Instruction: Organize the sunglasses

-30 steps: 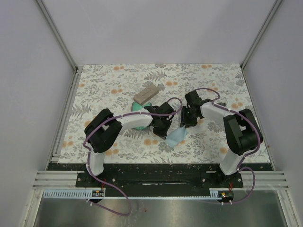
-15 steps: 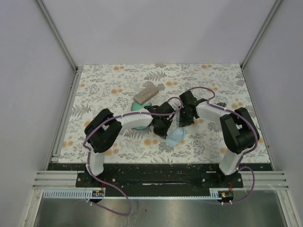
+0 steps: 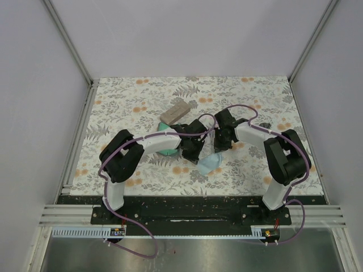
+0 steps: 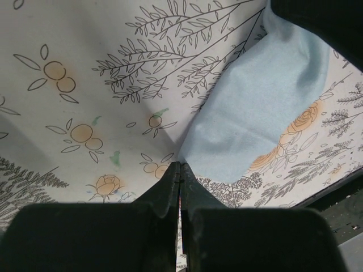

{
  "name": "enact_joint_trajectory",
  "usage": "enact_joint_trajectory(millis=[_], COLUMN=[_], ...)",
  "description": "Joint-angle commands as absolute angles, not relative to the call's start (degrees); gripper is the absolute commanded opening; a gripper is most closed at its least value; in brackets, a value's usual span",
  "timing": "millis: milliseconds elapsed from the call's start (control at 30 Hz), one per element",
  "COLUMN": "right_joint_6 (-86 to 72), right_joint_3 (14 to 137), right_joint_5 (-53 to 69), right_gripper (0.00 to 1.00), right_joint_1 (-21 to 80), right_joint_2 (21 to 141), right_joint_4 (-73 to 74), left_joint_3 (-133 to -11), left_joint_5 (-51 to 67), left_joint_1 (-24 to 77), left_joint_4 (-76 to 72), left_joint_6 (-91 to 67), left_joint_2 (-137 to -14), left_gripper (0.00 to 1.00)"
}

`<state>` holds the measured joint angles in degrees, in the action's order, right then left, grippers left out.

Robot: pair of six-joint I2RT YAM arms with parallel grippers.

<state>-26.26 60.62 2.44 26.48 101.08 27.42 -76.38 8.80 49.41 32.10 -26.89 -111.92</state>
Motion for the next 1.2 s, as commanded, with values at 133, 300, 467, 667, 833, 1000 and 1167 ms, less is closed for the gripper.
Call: enact_joint_trajectory(millis=[133, 300, 467, 667, 833, 1000, 1167], right_joint_6=[-30.8, -31.8, -32.3, -32.1, -31.6, -31.0, -30.0], right_joint_3=[61.6, 63.5, 66.6, 73.5, 79.3, 85.4, 91.4], right_joint_5=[5.2, 7.0, 9.3, 11.2, 12.3, 13.5, 14.8], right_gripper=[0.00, 0.00, 0.00, 0.00, 0.00, 0.00, 0.00], right_joint_1=[27.2, 27.2, 27.9, 29.6, 31.8, 34.1, 35.7], right_joint_2=[93.1, 91.8, 92.8, 96.4, 100.2, 104.6, 109.5], right_joint_4=[25.8, 24.3, 22.4, 22.1, 21.9, 21.6, 21.6], left_joint_3=[-77.9, -76.7, -75.9, -73.8, -71.2, -68.6, -66.4], left_joint_5=[6.9, 6.4, 4.8, 3.8, 3.0, 3.0, 2.0], left_joint_1=[48.3, 46.5, 45.0, 42.5, 39.4, 35.9, 33.0], left_joint_4=[34.2, 35.2, 37.2, 38.8, 40.2, 40.3, 39.6], left_joint_6=[-27.2, -27.9, -27.8, -27.8, -27.5, -27.1, -27.3], left_joint_2=[-103.4, -99.5, -96.0, -90.5, -86.3, -83.3, -81.7], left_gripper=[0.00, 0.00, 0.00, 0.00, 0.00, 0.00, 0.00])
